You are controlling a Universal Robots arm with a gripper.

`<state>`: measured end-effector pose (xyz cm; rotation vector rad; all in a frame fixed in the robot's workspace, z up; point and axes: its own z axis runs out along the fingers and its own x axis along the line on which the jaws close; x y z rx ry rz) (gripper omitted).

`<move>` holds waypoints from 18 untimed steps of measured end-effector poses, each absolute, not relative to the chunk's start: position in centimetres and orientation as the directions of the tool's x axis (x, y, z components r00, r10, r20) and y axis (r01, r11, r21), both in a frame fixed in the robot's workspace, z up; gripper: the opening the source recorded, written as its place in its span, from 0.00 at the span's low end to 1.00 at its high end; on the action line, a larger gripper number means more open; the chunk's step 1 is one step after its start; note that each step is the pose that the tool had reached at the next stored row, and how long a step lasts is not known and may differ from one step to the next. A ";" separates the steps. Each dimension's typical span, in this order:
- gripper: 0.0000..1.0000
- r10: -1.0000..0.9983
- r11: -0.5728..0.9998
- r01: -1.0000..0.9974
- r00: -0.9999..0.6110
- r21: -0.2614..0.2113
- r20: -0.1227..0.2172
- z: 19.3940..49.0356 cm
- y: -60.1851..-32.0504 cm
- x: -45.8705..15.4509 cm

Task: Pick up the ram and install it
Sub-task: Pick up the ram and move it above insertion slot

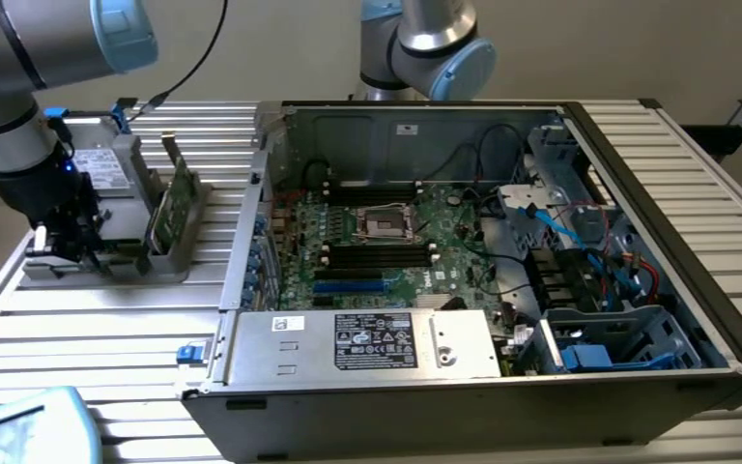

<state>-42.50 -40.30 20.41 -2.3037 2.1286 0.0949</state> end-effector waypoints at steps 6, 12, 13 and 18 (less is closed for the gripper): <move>0.37 -0.996 -0.080 -0.996 0.079 0.039 -0.040 20.4 -40.4 -42.5; 0.37 -0.995 -0.091 -0.995 0.090 0.037 -0.037 20.0 -40.4 -42.5; 0.37 -0.995 -0.093 -0.995 0.092 0.037 -0.037 19.9 -40.4 -42.5; 0.37 -0.995 -0.097 -0.995 0.096 0.036 -0.037 19.6 -40.4 -42.5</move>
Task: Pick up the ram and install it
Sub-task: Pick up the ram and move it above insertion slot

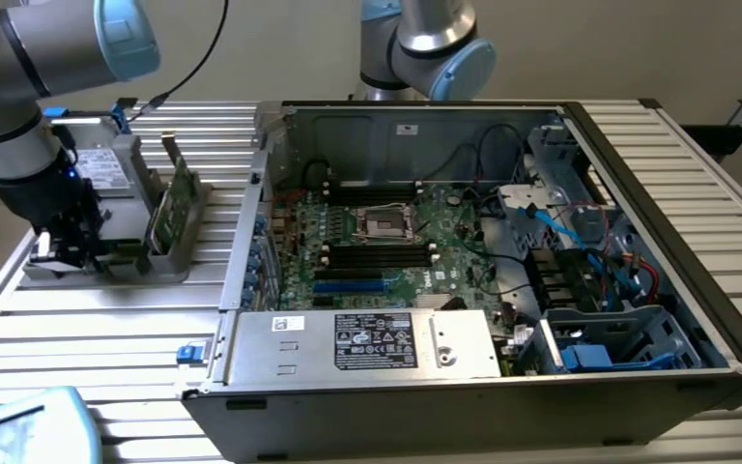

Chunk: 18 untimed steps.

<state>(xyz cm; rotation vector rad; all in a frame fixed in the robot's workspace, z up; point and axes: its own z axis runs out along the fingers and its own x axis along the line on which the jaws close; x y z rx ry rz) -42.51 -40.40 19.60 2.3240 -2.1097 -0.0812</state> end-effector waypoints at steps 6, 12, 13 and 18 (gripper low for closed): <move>0.37 -0.995 -0.098 -0.995 0.097 0.034 -0.039 19.5 -40.4 -42.5; 0.37 -0.995 -0.098 -0.995 0.097 0.034 -0.039 19.4 -40.4 -42.5; 0.37 -0.995 -0.098 -0.995 0.097 0.034 -0.039 19.4 -40.4 -42.5; 0.37 -0.995 -0.098 -0.995 0.097 0.034 -0.039 19.4 -40.4 -42.5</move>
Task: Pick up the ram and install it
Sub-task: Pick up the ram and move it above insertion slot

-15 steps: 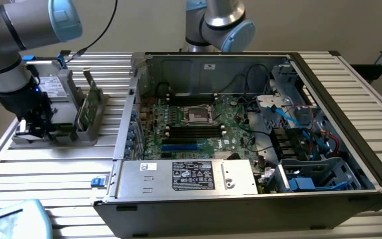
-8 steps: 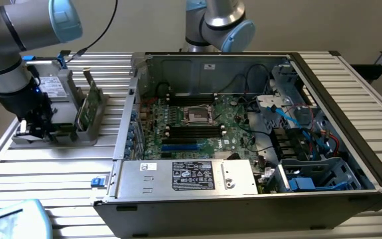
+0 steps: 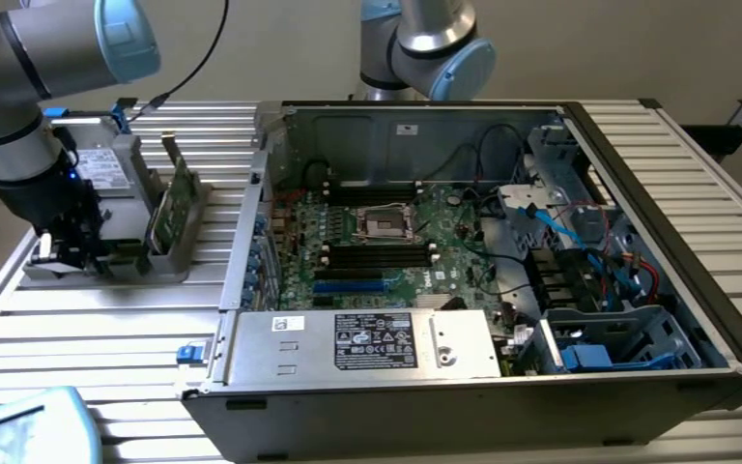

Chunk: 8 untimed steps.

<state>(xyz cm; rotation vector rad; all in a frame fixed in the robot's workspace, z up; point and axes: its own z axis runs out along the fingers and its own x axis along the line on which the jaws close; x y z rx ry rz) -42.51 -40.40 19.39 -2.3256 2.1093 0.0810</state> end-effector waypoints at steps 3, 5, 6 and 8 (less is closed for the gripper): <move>0.28 -0.995 -0.098 -0.995 0.097 0.034 -0.039 19.4 -40.4 -42.5; 0.22 -0.995 -0.098 -0.995 0.097 0.034 -0.039 19.4 -40.4 -42.5; 0.16 -0.995 -0.098 -0.995 0.097 0.034 -0.039 19.4 -40.4 -42.5; 0.14 -0.995 -0.098 -0.995 0.097 0.034 -0.039 19.4 -40.4 -42.5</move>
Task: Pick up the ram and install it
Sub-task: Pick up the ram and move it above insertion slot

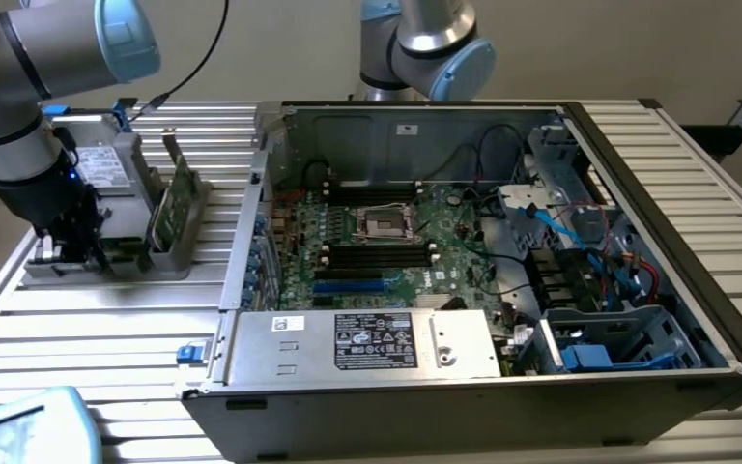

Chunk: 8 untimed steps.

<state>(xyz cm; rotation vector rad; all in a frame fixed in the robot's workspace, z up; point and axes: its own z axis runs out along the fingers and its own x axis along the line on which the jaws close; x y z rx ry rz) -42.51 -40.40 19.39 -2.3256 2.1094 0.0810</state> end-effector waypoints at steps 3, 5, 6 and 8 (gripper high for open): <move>0.14 -0.995 -0.098 -0.995 0.097 0.034 -0.039 19.4 -40.4 -42.5; 0.14 -0.995 -0.098 -0.995 0.097 0.034 -0.039 19.4 -40.4 -42.5; 0.14 -0.995 -0.098 -0.995 0.097 0.034 -0.039 19.4 -40.4 -42.5; 0.14 -0.995 -0.098 -0.995 0.097 0.034 -0.039 19.4 -40.4 -42.5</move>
